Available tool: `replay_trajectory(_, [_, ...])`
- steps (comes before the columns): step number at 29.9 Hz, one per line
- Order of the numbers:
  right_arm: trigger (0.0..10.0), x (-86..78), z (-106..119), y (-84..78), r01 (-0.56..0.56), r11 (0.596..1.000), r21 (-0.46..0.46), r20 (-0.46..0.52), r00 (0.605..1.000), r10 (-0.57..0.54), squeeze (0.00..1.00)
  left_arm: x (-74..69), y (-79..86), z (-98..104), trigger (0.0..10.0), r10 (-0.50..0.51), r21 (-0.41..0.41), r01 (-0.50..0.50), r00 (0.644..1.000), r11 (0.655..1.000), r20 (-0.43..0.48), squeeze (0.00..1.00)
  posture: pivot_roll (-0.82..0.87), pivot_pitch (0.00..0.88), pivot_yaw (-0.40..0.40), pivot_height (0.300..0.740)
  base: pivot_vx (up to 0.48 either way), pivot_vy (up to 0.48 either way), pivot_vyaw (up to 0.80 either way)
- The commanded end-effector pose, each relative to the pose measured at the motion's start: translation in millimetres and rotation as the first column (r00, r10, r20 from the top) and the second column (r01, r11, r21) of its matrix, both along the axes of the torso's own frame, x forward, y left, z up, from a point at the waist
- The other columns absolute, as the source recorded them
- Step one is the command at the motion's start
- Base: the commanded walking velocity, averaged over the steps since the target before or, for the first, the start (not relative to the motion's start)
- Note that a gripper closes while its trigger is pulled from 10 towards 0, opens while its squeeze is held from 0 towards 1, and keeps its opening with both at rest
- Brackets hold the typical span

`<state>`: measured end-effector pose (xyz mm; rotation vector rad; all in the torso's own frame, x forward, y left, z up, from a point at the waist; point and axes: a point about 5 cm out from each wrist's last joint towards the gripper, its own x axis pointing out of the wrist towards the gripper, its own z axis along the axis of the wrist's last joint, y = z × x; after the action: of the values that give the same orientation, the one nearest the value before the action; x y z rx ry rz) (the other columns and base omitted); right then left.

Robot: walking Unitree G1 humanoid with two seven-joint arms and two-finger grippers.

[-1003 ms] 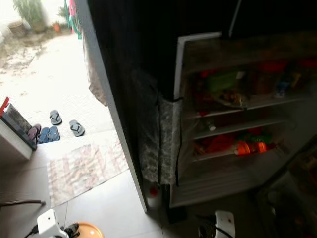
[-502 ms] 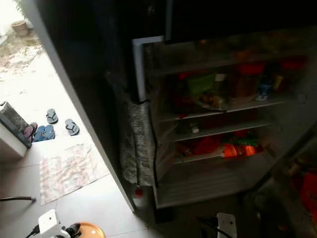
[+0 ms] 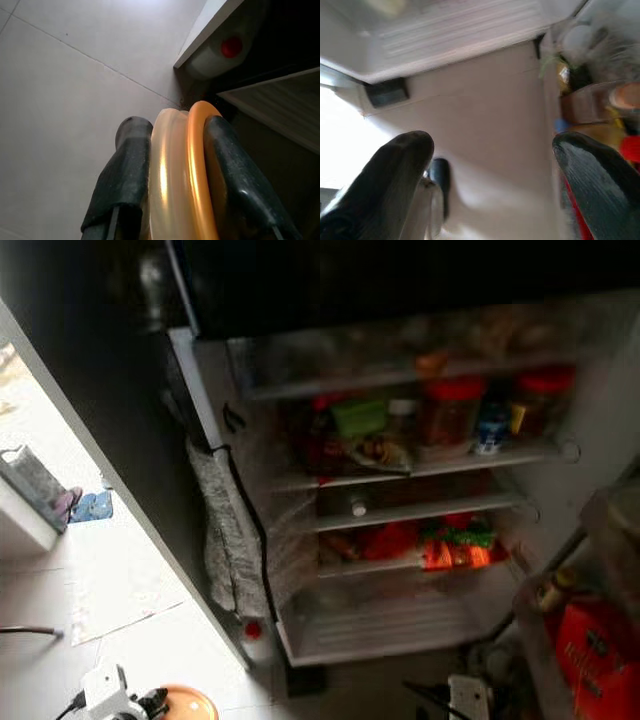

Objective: Restocking fridge

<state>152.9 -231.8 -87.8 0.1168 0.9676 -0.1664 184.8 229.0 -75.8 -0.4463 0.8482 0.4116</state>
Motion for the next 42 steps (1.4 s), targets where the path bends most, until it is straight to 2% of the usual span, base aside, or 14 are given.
replay_trajectory(1, [10.0, -4.1, -2.4, 2.6, 0.001, 1.0, 0.006, -0.017, 1.0, -0.001, 0.0, -8.1, 0.3, -4.3, 10.0, 0.003, -0.007, -0.004, 0.999, 1.0, -0.039, 0.0, -0.03, 0.06, 0.033, 0.74, 0.0, 0.0, 0.0])
replay_trajectory(8, [10.0, -4.4, -2.2, 1.8, 0.001, 1.0, -0.007, -0.013, 1.0, -0.001, 0.0, -8.7, -0.7, -4.8, 10.0, 0.009, -0.015, -0.01, 0.999, 1.0, -0.041, 0.0, -0.03, 0.058, 0.032, 0.74, 0.0, 0.0, 0.0])
replay_trajectory(10, [10.0, -3.8, -0.8, -2.4, -0.015, 0.998, -0.062, -0.007, 1.0, 0.014, 0.0, -8.6, -1.8, -5.0, 10.0, 0.007, -0.021, -0.008, 0.999, 1.0, -0.039, 0.0, -0.03, 0.057, 0.031, 0.74, 0.0, 0.0, 0.0])
replay_trajectory(14, [10.0, -3.5, 2.1, -12.2, 0.029, 0.992, -0.12, 0.01, 1.0, -0.028, 0.0, -9.2, -2.0, -5.3, 10.0, 0.008, -0.023, -0.009, 0.999, 1.0, -0.039, 0.0, -0.03, 0.051, 0.031, 0.74, 0.0, 0.0, 0.0])
replay_trajectory(29, [10.0, -2.8, 3.3, -14.1, 0.02, 0.987, -0.159, 0.019, 1.0, -0.018, 0.0, -9.3, -1.5, -5.2, 10.0, 0.005, -0.022, -0.006, 0.999, 1.0, -0.037, 0.0, -0.03, 0.045, 0.032, 0.74, 0.0, 0.0, 0.0])
replay_trajectory(42, [10.0, -9.4, 8.8, -38.6, 0.05, 0.971, -0.232, 0.019, 0.999, -0.047, 0.0, -9.8, -3.6, -5.9, 10.0, 0.005, -0.028, -0.006, 0.999, 1.0, -0.038, 0.0, -0.04, 0.057, 0.027, 0.74, 0.0, 0.0, 0.0])
